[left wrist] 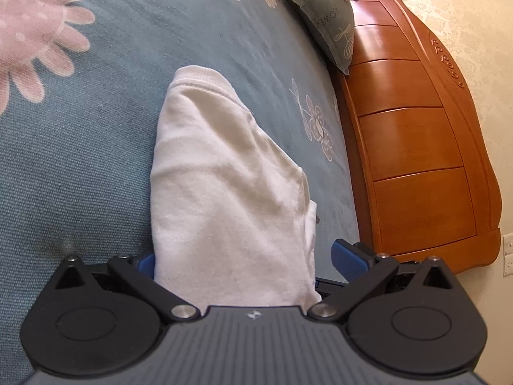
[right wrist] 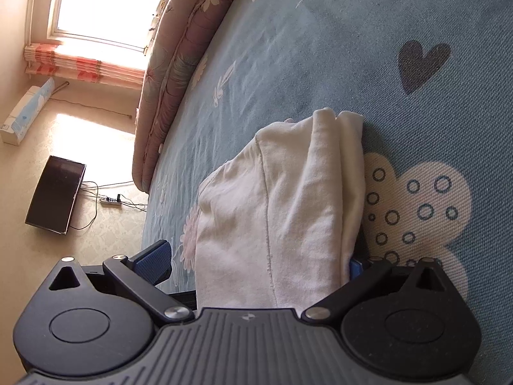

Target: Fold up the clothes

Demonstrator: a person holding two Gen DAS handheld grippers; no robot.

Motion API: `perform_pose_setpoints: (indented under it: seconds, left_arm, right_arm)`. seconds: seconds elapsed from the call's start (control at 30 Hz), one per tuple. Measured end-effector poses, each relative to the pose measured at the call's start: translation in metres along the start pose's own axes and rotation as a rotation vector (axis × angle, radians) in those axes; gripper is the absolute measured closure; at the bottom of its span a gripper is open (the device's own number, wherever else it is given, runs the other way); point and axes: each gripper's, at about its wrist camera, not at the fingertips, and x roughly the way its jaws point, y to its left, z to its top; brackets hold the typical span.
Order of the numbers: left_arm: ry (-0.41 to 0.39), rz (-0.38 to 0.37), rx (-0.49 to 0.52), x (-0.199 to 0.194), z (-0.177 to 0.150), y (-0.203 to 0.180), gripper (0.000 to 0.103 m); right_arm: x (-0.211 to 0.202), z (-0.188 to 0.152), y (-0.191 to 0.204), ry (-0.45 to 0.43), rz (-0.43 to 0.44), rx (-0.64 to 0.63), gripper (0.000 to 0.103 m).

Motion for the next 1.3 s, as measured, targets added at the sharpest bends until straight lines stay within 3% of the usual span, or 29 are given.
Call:
perform_pose_setpoints:
  seconds: [0.13,0.33,0.97,1.3]
  left_arm:
    - [0.013,0.016,-0.002,0.002,0.002,-0.006,0.001]
    - [-0.003,-0.023,-0.047,-0.003,0.001,-0.008,0.001]
    - [0.014,-0.082,0.016,0.001,-0.003,-0.051,0.001]
    - [0.048,-0.093,0.092,0.025,-0.008,-0.091,0.001]
  right_arm:
    - [-0.002,0.0,0.005,-0.006,0.012,0.003,0.0]
    - [-0.008,0.002,0.021,-0.011,0.052,-0.015,0.0]
    - [-0.024,0.006,0.053,-0.033,0.081,-0.073,0.0]
    - [-0.055,0.014,0.051,-0.085,0.074,-0.087,0.0]
